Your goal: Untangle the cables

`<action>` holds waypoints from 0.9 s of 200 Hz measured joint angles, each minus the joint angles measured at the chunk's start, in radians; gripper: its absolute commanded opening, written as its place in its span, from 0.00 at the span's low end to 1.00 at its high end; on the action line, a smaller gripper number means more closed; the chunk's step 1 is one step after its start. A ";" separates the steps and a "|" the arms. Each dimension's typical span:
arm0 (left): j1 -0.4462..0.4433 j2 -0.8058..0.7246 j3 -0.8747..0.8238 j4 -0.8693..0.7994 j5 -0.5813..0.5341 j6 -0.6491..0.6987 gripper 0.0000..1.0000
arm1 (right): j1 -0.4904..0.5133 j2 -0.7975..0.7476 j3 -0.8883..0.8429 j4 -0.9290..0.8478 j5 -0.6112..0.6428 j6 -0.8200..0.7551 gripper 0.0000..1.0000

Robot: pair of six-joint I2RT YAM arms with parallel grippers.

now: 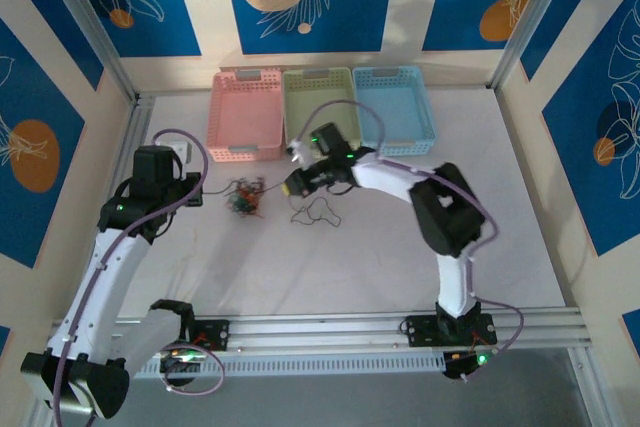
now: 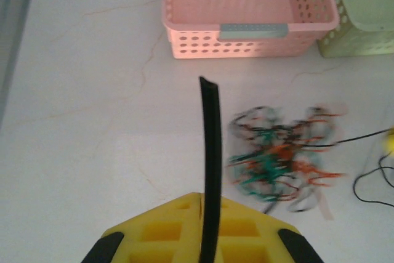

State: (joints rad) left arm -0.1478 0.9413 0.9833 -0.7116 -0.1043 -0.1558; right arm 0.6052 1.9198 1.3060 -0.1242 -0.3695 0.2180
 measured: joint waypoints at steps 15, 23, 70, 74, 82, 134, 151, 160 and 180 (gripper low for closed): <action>0.000 -0.011 0.000 -0.003 -0.033 -0.001 0.00 | -0.114 -0.141 -0.164 0.117 0.023 0.109 0.00; 0.000 -0.018 0.000 -0.003 -0.042 -0.003 0.00 | -0.179 -0.205 -0.236 0.161 0.036 0.158 0.00; 0.001 -0.037 -0.001 -0.002 -0.063 -0.008 0.00 | -0.415 -0.385 -0.541 0.372 0.038 0.428 0.00; 0.002 -0.037 -0.001 -0.003 -0.064 -0.008 0.00 | -0.428 -0.389 -0.559 0.380 0.033 0.449 0.00; 0.005 -0.038 -0.001 -0.002 -0.070 -0.011 0.00 | -0.447 -0.393 -0.579 0.393 0.029 0.479 0.00; 0.074 -0.078 -0.001 -0.004 -0.094 -0.030 0.00 | -0.517 -0.422 -0.628 0.429 0.026 0.607 0.00; 0.105 -0.099 -0.003 -0.003 -0.103 -0.032 0.00 | -0.547 -0.455 -0.655 0.425 0.034 0.636 0.00; 0.122 -0.112 -0.004 -0.004 -0.119 -0.034 0.00 | -0.563 -0.471 -0.667 0.423 0.049 0.648 0.00; 0.172 -0.143 -0.007 -0.006 -0.172 -0.040 0.00 | -0.613 -0.498 -0.688 0.404 0.114 0.666 0.00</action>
State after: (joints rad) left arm 0.0238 0.7982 0.9764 -0.7174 -0.2768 -0.1955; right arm -0.0078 1.4220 0.6182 0.2794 -0.2554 0.8841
